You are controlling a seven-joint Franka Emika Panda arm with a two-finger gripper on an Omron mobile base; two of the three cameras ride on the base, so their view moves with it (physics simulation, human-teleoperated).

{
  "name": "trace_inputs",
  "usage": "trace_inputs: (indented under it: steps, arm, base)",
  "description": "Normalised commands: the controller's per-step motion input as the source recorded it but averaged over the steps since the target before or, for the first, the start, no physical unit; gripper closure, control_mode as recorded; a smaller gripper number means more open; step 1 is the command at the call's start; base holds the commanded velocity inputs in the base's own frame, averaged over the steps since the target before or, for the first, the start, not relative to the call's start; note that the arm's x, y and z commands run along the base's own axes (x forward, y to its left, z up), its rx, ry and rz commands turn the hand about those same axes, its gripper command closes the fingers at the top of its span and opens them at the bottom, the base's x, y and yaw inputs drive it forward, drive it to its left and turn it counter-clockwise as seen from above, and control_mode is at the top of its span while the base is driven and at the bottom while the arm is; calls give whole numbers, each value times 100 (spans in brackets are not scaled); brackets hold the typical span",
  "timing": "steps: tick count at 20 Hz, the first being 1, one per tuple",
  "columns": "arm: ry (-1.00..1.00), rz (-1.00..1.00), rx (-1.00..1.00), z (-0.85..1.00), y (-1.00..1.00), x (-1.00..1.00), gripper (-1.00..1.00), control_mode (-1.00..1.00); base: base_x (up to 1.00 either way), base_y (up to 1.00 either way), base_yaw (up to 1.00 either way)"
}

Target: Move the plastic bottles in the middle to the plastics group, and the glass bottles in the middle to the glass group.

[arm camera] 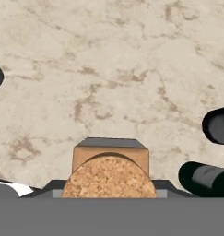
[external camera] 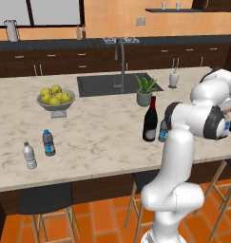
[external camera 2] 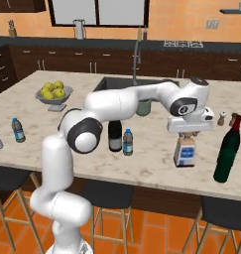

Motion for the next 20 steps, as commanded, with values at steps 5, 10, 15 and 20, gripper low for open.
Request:
trace_inputs:
  steps: [5, 10, 15, 20]
  arm:
    - [-6, -11, 4, -12, -26, 0, 100, -100]
    - [-14, -5, 1, -1, -9, 0, 100, -100]
    - [-6, -2, 0, 0, -11, 0, 100, -100]
    - [5, -3, -3, 0, -3, 5, 100, -100]
  base:
    - [0, 0, 0]
    - [0, 0, 0]
    - [0, 0, 0]
    - [0, 0, 0]
